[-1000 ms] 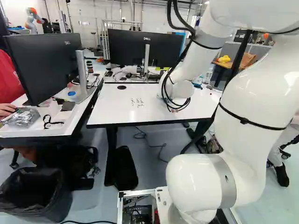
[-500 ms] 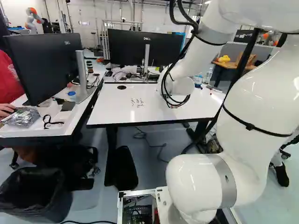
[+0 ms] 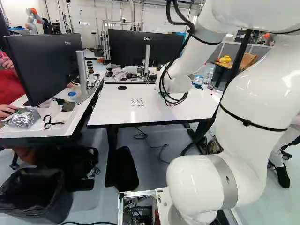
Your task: Clean the table with the green towel
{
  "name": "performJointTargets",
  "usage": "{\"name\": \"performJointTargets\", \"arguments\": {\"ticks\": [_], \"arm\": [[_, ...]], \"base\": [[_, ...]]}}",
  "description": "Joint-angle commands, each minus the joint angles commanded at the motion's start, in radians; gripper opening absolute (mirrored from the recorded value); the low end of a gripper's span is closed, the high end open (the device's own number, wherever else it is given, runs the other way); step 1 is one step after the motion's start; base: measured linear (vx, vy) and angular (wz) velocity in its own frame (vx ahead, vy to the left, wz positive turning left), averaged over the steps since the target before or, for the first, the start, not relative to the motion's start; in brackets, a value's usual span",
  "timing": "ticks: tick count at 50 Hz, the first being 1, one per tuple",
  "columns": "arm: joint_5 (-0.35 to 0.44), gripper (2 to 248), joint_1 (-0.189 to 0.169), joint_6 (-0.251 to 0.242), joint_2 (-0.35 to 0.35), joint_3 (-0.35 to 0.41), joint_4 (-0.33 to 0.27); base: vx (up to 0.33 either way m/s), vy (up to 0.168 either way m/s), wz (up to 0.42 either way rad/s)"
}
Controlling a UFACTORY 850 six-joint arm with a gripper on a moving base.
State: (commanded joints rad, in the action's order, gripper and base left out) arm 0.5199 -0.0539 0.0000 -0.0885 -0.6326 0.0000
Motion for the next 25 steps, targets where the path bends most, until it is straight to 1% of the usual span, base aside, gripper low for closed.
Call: {"name": "performJointTargets", "arguments": {"ticks": [25], "arm": [[0.000,48,-0.034,0.000,-0.118,-0.130,0.000]], "base": [[0.000,0.000,0.000]]}}
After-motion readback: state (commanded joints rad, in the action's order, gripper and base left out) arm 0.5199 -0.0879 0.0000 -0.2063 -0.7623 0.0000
